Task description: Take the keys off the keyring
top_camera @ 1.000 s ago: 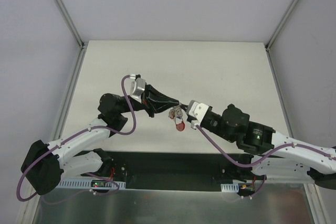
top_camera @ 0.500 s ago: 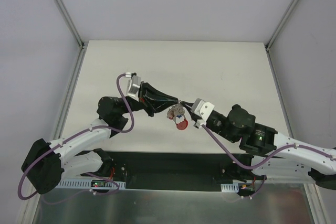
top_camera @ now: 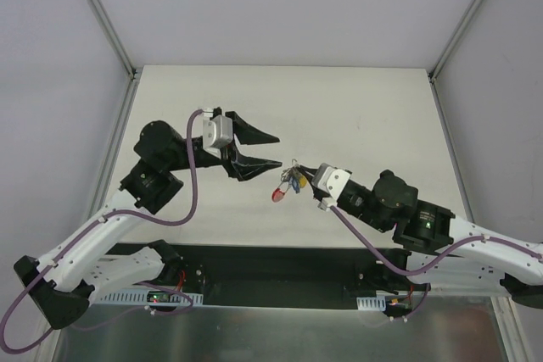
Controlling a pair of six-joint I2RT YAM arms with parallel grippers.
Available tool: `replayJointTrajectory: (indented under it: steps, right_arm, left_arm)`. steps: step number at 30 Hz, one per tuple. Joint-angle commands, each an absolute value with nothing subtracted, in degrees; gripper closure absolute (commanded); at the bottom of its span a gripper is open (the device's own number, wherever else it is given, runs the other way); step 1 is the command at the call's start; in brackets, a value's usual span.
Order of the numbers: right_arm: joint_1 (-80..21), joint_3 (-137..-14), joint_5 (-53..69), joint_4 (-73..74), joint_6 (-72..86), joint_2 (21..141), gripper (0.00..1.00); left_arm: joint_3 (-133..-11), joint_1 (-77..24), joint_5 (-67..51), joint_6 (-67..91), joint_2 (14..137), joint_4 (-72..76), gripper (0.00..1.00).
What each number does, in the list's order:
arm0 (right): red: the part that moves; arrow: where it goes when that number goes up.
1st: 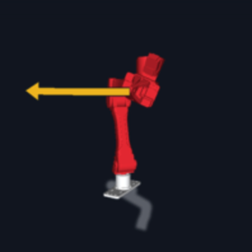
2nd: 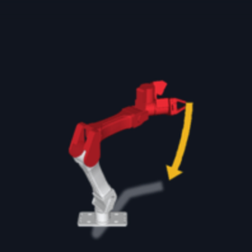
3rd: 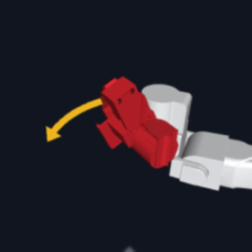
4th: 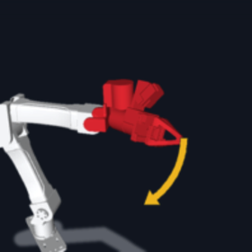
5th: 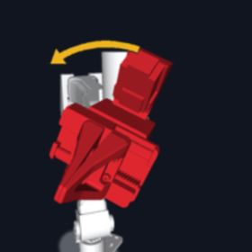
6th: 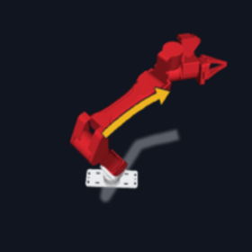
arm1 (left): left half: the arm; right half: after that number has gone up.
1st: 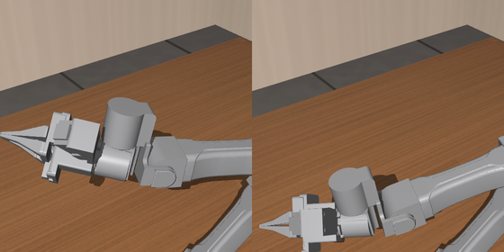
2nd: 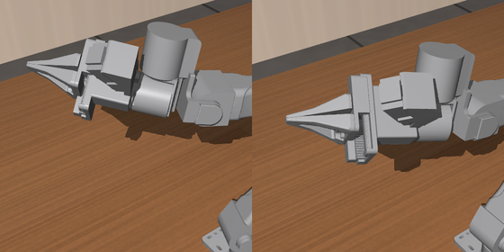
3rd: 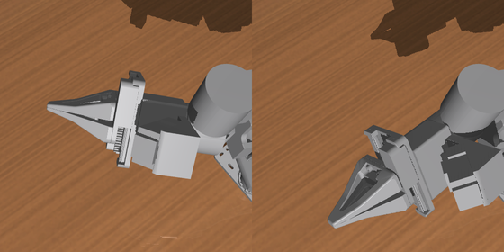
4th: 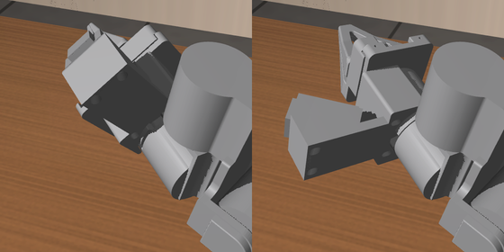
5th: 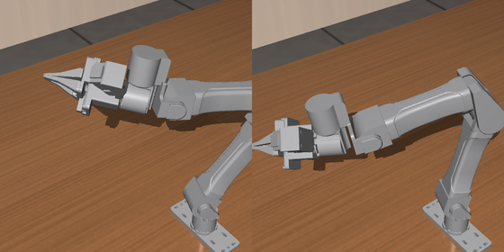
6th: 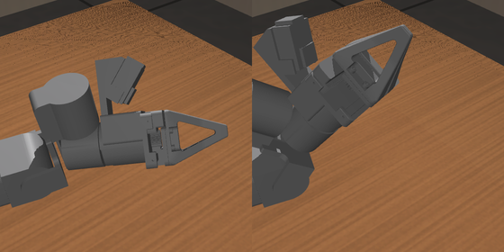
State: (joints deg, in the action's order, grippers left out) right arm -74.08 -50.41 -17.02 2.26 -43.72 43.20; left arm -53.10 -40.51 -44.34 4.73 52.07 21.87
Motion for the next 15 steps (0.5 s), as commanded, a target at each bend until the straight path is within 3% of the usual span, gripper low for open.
replayJointTrajectory:
  steps: [1, 9, 15]
  right_arm:
    - [-74.3, -52.2, -14.7, 2.9, -44.9, 41.9, 0.99]
    - [-74.3, -52.4, -9.0, 5.5, -44.6, 41.3, 0.99]
    - [-74.2, -52.4, -6.3, 7.2, -44.6, 40.8, 0.99]
  left_arm:
    - [-65.1, -40.8, -50.7, -16.3, 55.7, -7.1, 0.48]
    - [-79.3, -40.8, -58.0, -35.5, 64.1, -25.4, 0.48]
    - [-81.7, -40.6, -62.5, -42.4, 69.1, -31.4, 0.52]
